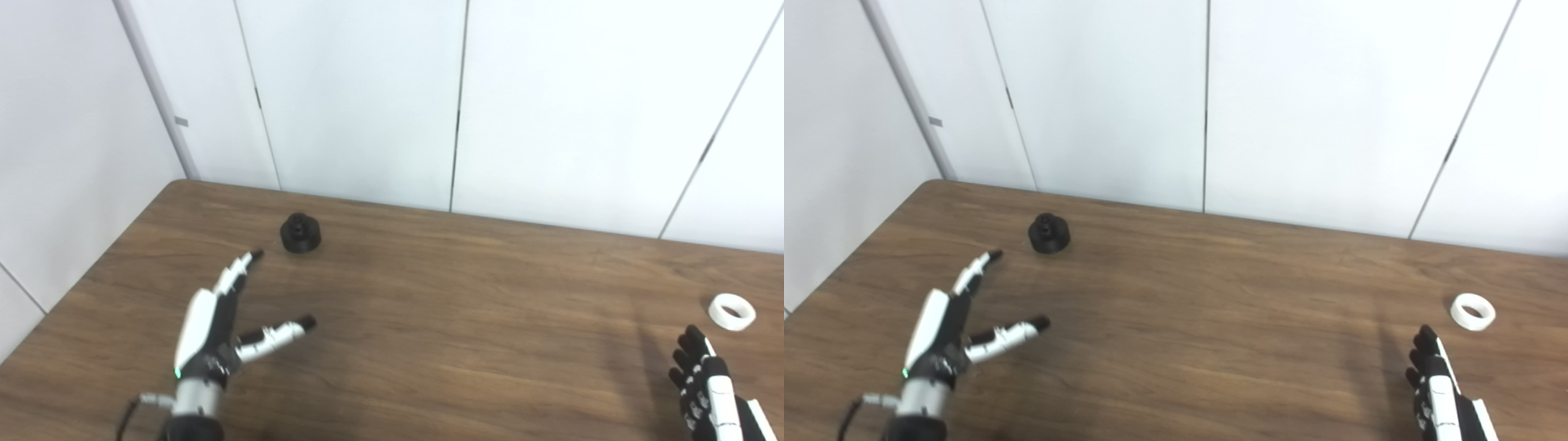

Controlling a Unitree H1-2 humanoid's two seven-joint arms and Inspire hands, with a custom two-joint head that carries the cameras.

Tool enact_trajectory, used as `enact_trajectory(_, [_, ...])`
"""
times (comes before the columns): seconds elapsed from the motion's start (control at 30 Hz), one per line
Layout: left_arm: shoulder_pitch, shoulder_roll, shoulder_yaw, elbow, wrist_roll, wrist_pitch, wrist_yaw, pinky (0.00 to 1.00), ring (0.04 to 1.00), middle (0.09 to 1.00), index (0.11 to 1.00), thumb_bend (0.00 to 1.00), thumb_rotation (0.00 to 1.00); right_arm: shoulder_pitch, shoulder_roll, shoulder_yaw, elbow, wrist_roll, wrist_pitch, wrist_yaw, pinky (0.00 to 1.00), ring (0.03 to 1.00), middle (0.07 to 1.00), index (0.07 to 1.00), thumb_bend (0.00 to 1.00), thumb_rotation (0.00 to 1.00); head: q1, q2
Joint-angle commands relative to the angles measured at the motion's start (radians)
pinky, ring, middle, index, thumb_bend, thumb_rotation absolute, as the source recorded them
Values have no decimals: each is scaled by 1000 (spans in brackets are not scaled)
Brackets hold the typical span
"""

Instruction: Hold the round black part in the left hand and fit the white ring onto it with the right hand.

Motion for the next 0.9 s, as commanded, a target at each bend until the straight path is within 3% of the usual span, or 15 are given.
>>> enact_trajectory(0.0, [-35,26,2,18,19,-9,18,1000,1000,967,929,950,368,-19,-9,-5,-26,3,-17,-1,1000,1000,1000,1000,421,1000,4,3])
enact_trajectory(0.4, [-179,118,35,230,4,-16,40,980,1000,956,905,958,394,-22,-5,-5,-23,6,-19,2,1000,1000,1000,1000,416,1000,-2,9])
enact_trajectory(0.87, [-391,164,-22,437,-17,115,5,1000,1000,985,877,1000,416,-6,7,11,-47,-7,-11,-2,1000,1000,1000,1000,381,1000,-21,17])
